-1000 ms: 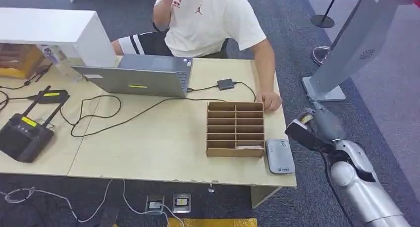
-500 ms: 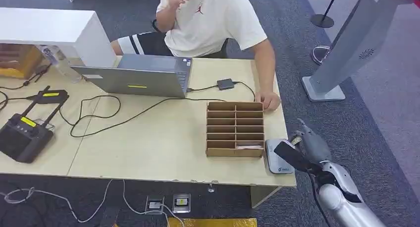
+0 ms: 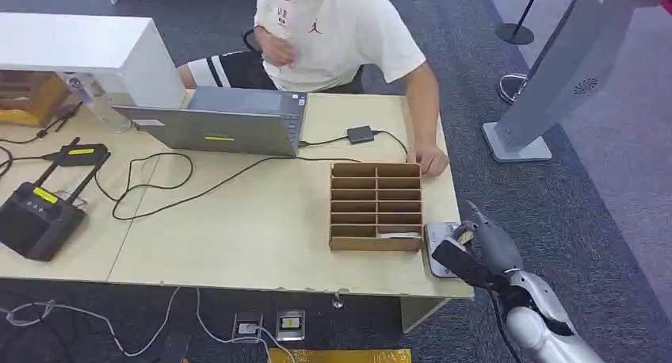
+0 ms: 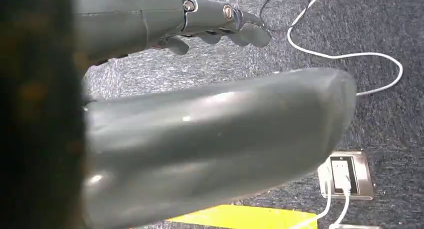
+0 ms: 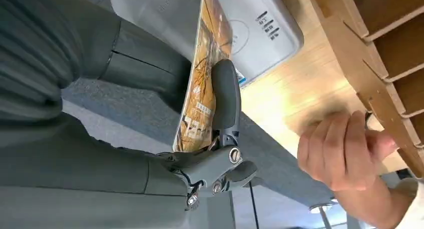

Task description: Pass the card to the sensor for recognition and then transmit it.

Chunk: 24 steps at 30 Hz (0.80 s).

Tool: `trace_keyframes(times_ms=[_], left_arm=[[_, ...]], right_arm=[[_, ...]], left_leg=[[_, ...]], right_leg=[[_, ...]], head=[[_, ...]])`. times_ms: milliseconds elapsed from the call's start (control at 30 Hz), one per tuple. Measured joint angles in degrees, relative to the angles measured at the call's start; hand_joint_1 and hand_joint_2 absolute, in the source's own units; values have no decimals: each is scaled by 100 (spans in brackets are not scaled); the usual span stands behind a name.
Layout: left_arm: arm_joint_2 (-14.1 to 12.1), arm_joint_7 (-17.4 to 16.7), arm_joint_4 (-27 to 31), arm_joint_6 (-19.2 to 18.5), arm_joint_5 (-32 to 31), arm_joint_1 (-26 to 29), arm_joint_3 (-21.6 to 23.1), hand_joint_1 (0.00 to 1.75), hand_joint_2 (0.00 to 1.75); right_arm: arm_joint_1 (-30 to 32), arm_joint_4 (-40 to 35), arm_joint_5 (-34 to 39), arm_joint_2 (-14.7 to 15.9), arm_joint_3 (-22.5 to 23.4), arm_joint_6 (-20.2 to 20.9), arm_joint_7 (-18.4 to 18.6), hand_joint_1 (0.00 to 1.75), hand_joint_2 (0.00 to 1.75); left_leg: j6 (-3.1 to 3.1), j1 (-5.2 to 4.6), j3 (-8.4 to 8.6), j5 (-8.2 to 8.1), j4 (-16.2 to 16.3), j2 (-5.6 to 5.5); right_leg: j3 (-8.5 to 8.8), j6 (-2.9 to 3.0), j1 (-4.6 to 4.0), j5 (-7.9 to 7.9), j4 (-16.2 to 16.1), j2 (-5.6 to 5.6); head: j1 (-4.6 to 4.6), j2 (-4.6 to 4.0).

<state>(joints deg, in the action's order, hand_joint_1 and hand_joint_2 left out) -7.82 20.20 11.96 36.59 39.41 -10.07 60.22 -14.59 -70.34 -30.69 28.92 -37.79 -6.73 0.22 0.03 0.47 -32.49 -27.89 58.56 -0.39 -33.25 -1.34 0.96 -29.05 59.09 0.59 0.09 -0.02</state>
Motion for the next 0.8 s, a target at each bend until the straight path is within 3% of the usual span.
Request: trace_keyframes(times_ms=[433,800], left_arm=[[0,-39,0,9,-37,-1,7,0,0],[0,-39,0,33,-101,-51,20,0,0]], right_arm=[[66,-114,11,81,-140,-208,131,175,175],[-460,-120,-68,212,33,-114,-381,175,175]], left_leg=[[0,0,0,0,0,7],[0,-2,-2,0,0,7]], right_leg=[[3,0,0,1,1,-1],[1,-1,2,2,2,-1]], head=[[2,0],[-2,0]])
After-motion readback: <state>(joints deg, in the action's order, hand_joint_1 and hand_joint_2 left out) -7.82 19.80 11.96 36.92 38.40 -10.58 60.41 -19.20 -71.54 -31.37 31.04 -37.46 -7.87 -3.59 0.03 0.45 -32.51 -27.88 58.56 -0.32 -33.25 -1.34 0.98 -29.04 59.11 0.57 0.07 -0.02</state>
